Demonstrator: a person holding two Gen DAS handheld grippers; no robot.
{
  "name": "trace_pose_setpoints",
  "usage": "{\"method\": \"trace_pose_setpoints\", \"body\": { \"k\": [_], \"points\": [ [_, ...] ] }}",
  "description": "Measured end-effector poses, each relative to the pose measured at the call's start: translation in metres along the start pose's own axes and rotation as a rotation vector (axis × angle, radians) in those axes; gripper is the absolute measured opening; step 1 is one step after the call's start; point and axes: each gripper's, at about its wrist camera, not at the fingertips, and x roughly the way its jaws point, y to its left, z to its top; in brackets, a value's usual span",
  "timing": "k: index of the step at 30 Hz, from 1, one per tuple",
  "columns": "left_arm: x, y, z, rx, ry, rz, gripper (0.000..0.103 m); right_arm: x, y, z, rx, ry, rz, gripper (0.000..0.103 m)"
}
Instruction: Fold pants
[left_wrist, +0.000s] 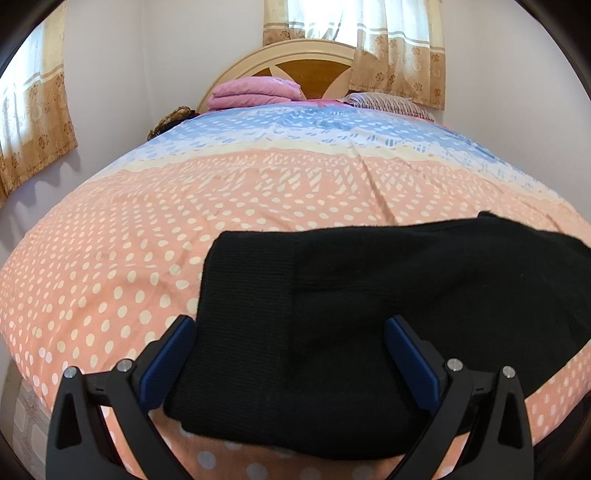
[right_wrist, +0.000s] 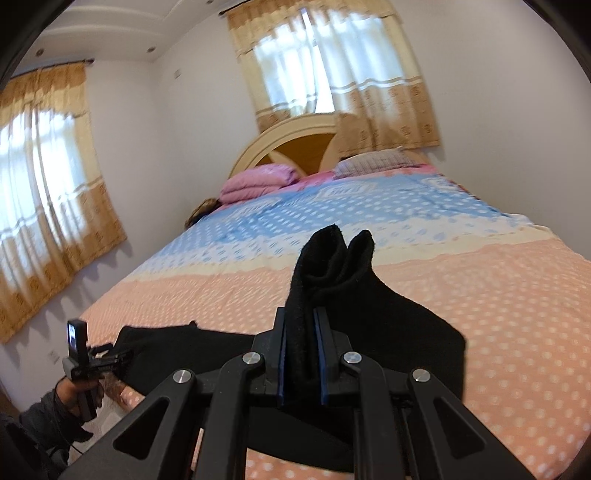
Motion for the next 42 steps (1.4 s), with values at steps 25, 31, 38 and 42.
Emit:
{"method": "trace_pose_setpoints", "body": {
  "k": [25, 31, 38, 42],
  "points": [
    [-0.029, -0.142, 0.040, 0.169, 0.049, -0.423, 0.103, 0.101, 0.049, -0.080, -0.140, 0.340, 0.090, 0.042],
    [-0.024, -0.201, 0.044, 0.237, 0.093, -0.516, 0.103, 0.052, 0.011, -0.074, -0.077, 0.266, 0.085, 0.046],
    [-0.019, -0.264, 0.047, 0.275, 0.152, -0.607, 0.101, 0.033, -0.046, -0.080, 0.118, 0.182, 0.025, 0.047],
    [-0.011, -0.285, 0.047, 0.270, 0.178, -0.617, 0.090, 0.033, -0.048, -0.081, 0.140, 0.142, 0.037, 0.048]
  ]
}}
